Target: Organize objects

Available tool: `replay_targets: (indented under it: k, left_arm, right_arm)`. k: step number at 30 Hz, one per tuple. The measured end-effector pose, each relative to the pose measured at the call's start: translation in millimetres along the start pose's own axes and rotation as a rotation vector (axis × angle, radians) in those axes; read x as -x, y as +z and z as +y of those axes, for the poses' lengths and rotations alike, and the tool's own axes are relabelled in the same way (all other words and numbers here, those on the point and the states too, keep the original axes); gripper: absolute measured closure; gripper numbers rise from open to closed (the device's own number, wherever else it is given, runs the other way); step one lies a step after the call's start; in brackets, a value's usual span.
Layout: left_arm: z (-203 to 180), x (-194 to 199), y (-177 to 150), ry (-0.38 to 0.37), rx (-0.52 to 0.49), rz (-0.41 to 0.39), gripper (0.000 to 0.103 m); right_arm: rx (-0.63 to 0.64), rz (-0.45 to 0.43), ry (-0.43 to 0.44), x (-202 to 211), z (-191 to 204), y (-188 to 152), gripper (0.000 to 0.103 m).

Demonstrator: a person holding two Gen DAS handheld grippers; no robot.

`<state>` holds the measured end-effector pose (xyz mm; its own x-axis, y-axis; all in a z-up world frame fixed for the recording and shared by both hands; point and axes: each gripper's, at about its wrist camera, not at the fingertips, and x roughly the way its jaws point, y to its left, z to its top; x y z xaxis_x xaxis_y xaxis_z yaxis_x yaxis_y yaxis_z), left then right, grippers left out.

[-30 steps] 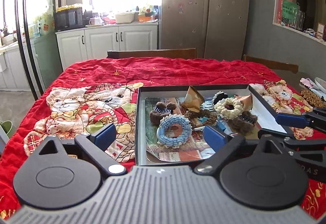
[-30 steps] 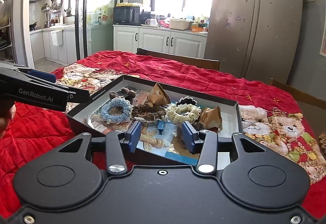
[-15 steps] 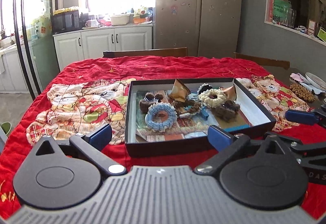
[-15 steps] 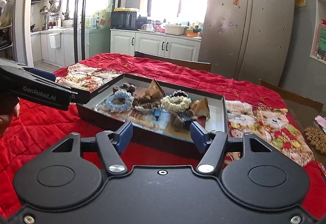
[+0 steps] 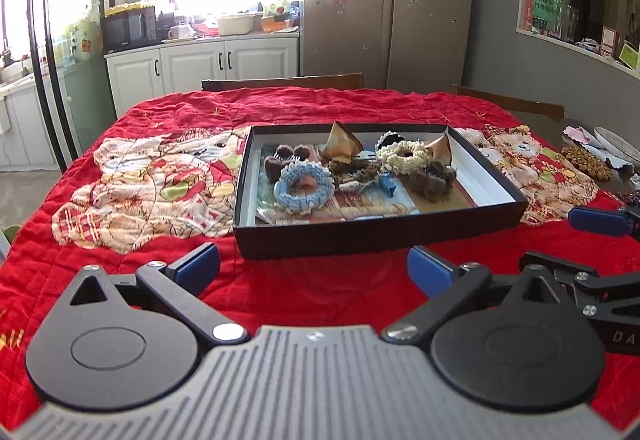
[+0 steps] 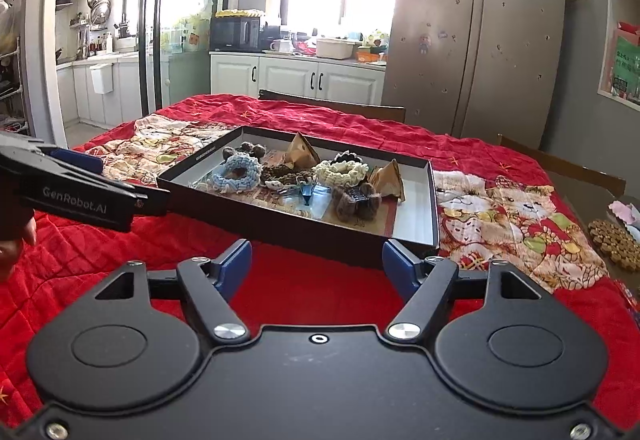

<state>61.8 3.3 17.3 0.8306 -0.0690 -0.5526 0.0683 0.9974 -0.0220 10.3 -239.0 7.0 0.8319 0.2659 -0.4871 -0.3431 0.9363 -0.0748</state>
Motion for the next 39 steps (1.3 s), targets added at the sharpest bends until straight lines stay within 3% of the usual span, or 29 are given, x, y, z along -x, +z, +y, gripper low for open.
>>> replay_targets:
  k: [7, 16, 39]
  left_arm:
    - [-6, 2, -12, 0.025, -0.003, 0.015, 0.000]
    - [-9, 1, -24, 0.038, 0.053, 0.022, 0.000]
    - [-19, -8, -36, 0.098, 0.027, 0.027, 0.000]
  right_arm:
    - [-0.026, 0.015, -0.006, 1, 0, -11, 0.023]
    - [-0.090, 0.042, -0.012, -2, -9, -24, 0.020]
    - [-0.136, 0.074, -0.035, -15, -7, -38, 0.016]
